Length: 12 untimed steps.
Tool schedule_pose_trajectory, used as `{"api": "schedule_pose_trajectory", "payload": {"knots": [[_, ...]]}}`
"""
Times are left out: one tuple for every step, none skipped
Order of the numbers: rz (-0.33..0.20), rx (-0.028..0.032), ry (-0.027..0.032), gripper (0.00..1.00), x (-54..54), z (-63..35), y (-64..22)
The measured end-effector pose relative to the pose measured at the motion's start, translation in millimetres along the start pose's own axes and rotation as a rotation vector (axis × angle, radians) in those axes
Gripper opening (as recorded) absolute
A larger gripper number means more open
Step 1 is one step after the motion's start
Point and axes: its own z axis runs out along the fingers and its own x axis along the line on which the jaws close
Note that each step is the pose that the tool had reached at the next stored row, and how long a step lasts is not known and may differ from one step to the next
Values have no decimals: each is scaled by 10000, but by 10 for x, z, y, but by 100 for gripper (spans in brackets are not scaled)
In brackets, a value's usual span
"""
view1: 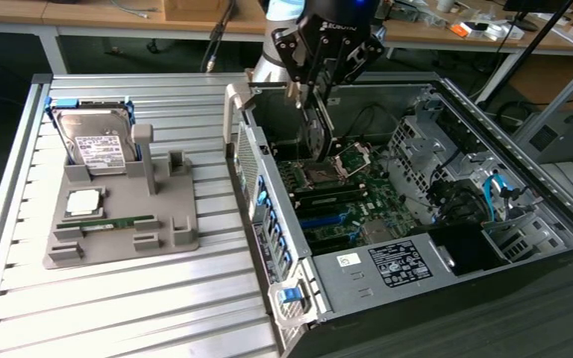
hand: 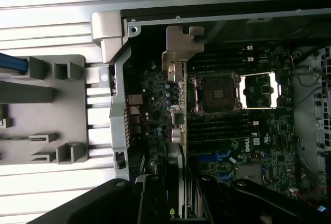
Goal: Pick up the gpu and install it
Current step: 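Pick up the gpu and move the gpu toward the slot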
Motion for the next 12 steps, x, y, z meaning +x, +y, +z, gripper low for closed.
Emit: {"api": "schedule_pose_trajectory", "payload": {"knots": [[0, 3, 1, 27, -16, 3, 0], [0, 5, 1, 27, -29, 6, 0], [0, 8, 2, 27, -40, 9, 0], [-1, 10, 2, 27, -49, 12, 0], [-1, 11, 2, 27, -60, 15, 0], [-1, 13, 2, 27, -69, 18, 0], [-1, 15, 2, 27, -78, 20, 0], [-1, 20, 2, 27, -93, 25, 0], [-1, 23, 2, 27, -101, 27, 0], [-1, 25, 2, 27, -109, 29, 0], [-1, 28, 2, 27, -118, 32, 0], [-1, 31, 2, 27, -125, 34, 0]]}}
